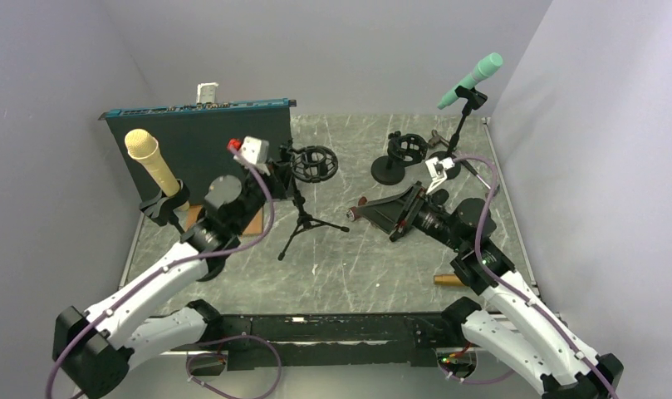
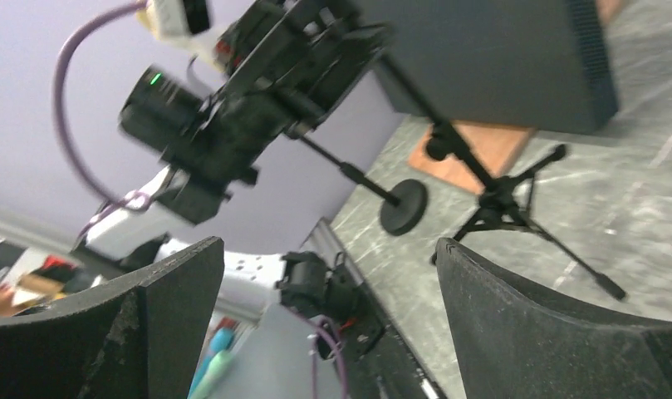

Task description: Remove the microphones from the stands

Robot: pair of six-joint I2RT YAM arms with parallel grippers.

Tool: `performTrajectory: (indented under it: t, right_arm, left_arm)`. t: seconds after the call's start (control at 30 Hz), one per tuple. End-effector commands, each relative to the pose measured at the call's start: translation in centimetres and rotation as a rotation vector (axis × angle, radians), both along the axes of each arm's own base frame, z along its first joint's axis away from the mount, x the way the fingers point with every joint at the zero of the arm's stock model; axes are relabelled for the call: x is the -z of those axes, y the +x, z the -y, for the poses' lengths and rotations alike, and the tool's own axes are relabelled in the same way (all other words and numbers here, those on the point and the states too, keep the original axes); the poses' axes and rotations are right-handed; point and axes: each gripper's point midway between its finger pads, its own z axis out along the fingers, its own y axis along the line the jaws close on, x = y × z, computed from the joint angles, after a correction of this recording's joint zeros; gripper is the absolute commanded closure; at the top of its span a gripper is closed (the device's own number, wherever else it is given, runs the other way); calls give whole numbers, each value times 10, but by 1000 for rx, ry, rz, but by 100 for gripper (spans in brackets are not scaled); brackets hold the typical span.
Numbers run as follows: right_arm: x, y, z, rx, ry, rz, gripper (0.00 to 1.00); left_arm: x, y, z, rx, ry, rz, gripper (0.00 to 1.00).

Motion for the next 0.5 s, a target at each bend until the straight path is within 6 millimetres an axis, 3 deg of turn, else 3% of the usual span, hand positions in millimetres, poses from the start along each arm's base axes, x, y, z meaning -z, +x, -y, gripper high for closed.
performTrajectory:
  t: [0.0,0.13,0.3,0.4,0.47]
  right_arm:
    - [39,26,18,183,-116,-54,0]
    - [81,32,12,191,-71,-132,2]
    - [127,35,-10,154,-77,-232,0]
    - [141,32,-30,134,-101,-274,0]
    - [148,31,-41,130,-81,-311,0]
  left_arm:
    - [-17,-4,-34,-242,-124,115,100]
    - [2,2,-44,-361,-120,138,100]
    - [22,4,-49,-414,-109,116,100]
    - [22,-1,-39,-388,-73,99,100]
    - [26,-8,-32,-360,-48,76,93]
